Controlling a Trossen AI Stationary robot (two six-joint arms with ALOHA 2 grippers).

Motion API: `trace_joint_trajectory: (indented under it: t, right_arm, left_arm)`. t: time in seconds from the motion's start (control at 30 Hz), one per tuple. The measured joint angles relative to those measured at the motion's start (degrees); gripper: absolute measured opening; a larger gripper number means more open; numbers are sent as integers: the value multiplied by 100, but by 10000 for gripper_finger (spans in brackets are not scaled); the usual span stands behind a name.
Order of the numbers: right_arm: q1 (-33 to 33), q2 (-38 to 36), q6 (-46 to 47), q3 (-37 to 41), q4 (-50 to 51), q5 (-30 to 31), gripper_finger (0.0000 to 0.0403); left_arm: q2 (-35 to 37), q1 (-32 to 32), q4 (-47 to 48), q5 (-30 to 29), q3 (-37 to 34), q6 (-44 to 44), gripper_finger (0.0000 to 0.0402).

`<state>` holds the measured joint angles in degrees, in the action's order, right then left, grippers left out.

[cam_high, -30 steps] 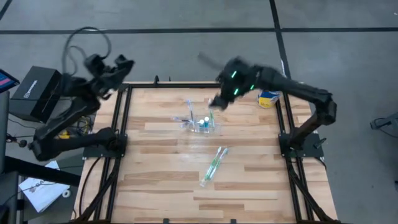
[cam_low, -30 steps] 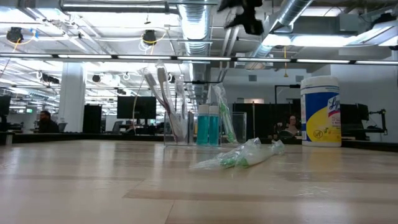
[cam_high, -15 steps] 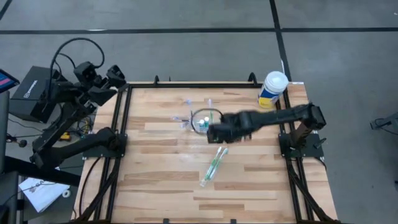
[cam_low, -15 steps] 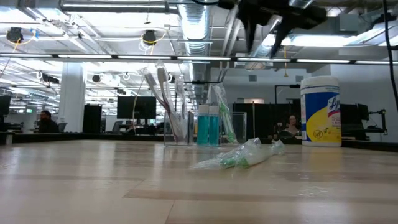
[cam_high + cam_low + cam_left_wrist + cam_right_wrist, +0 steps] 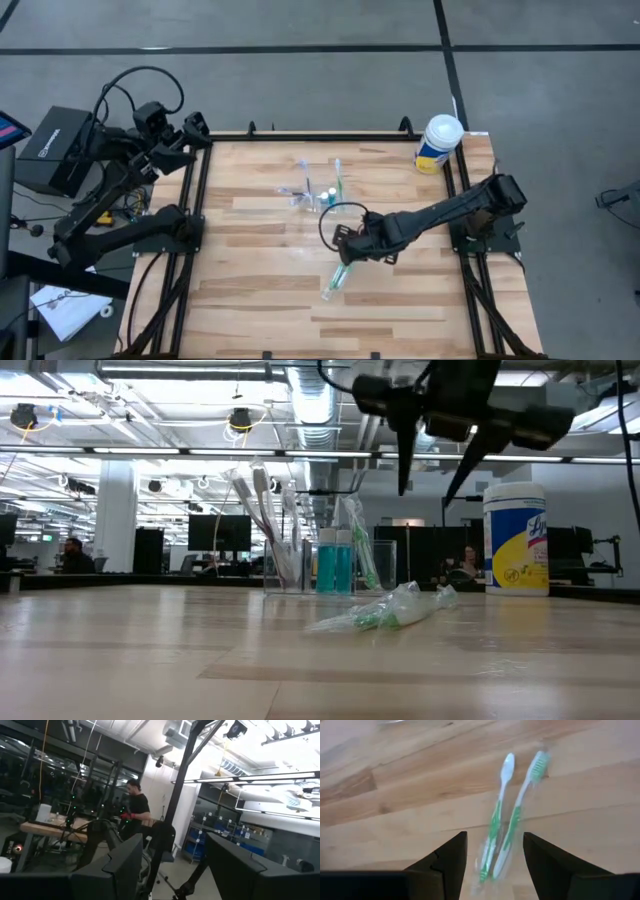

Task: Pick & Place toothbrushing station
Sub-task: Put the left green toothbrush into the transparent organizer

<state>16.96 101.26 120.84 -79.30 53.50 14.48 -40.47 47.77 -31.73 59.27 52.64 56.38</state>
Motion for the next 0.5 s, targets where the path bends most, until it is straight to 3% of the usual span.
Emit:
trace_joint_trajectory:
  t: [0.5]
  right_arm:
    - [-464,19,-123,1426,-1605,-432,181]
  left_arm:
    - [-182,0,-4,6,0,-40,208]
